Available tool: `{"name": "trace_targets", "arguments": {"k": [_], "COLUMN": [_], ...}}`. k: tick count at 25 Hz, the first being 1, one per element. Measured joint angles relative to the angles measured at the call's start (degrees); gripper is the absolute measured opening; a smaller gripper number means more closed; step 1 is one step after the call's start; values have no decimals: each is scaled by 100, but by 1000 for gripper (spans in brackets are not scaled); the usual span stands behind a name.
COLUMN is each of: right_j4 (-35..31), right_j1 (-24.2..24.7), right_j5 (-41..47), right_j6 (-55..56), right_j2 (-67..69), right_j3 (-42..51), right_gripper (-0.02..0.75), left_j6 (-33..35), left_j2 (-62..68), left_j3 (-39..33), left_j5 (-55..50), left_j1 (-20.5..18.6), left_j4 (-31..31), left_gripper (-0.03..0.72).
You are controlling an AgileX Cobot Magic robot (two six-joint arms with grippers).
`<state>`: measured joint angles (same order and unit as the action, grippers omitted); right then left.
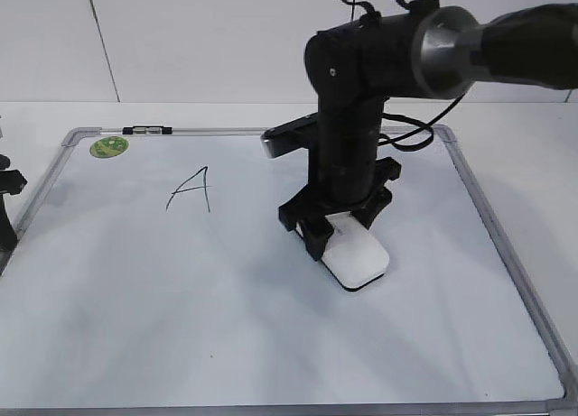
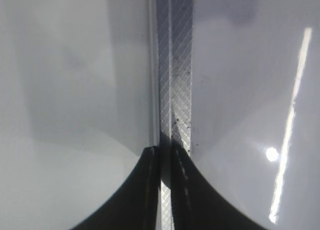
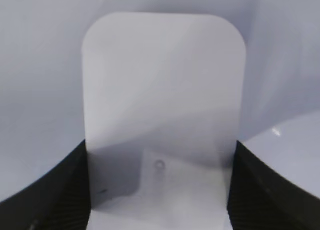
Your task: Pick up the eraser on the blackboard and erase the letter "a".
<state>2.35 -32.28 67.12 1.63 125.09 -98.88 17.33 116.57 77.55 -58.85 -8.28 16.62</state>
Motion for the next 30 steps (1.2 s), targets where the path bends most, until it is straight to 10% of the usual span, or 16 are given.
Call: {"name": "trace_targets", "arguments": {"k": [30], "right_j4": [-235], "right_j1": [2179], "right_j5": [-121], "right_j6": [359], "right_j2": [-1428], "right_j3": [1148], "right_gripper": [529], "left_j6": [-11], "left_j2": [0], "left_j3": [0], "left_j5": [0], "left_j1": [0], "left_j4": [-26], "left_gripper": [17]}}
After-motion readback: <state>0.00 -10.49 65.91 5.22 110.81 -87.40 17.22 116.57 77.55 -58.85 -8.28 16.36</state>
